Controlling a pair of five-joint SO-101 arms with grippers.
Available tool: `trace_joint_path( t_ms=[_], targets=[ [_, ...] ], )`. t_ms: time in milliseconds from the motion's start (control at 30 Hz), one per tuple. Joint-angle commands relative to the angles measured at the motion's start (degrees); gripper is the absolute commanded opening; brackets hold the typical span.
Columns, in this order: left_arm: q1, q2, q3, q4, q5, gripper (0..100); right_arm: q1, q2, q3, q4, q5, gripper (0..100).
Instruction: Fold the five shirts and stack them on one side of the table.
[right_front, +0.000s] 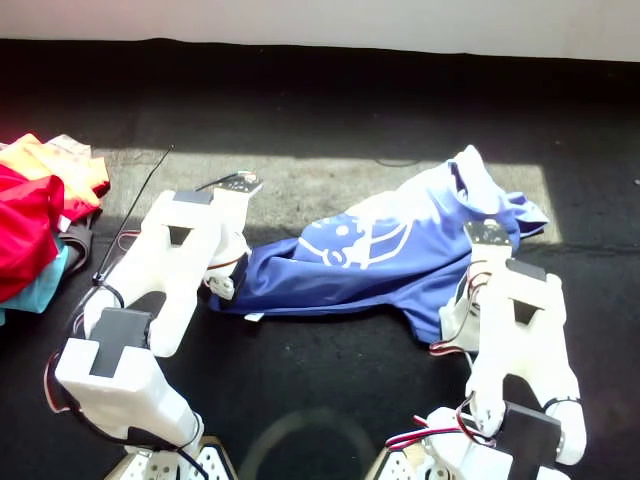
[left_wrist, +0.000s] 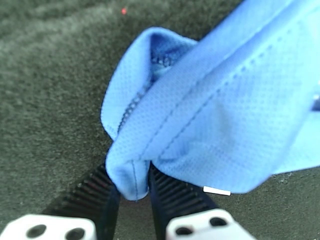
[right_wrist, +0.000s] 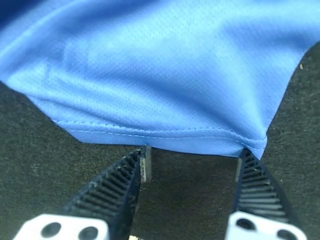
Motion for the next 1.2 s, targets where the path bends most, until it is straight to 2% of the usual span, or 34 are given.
trace_joint_path(
  t_ms=[0,167,333,667,1167],
  targets=[
    [-1.10,0.31,0.13,-0.70,-0.35,1,0.75,-2.24,-4.97,4.26,-0.62,27.4],
    [-1.10,0.31,0.13,-0.70,-0.44,1,1.10,-2.24,-13.76,13.49,-0.62,27.4],
    [-1.10,0.31,0.13,-0.70,-0.44,1,3.47,-2.15,-17.80,14.46,-0.62,27.4],
    [-1.10,0.31,0.13,-0.70,-0.44,1,3.38,-1.63,-3.03,-2.77,-4.22,27.4],
    [-1.10,0.40,0.22,-0.62,-0.44,1,3.38,-1.54,2.07,-9.98,-3.96,27.0]
  ],
)
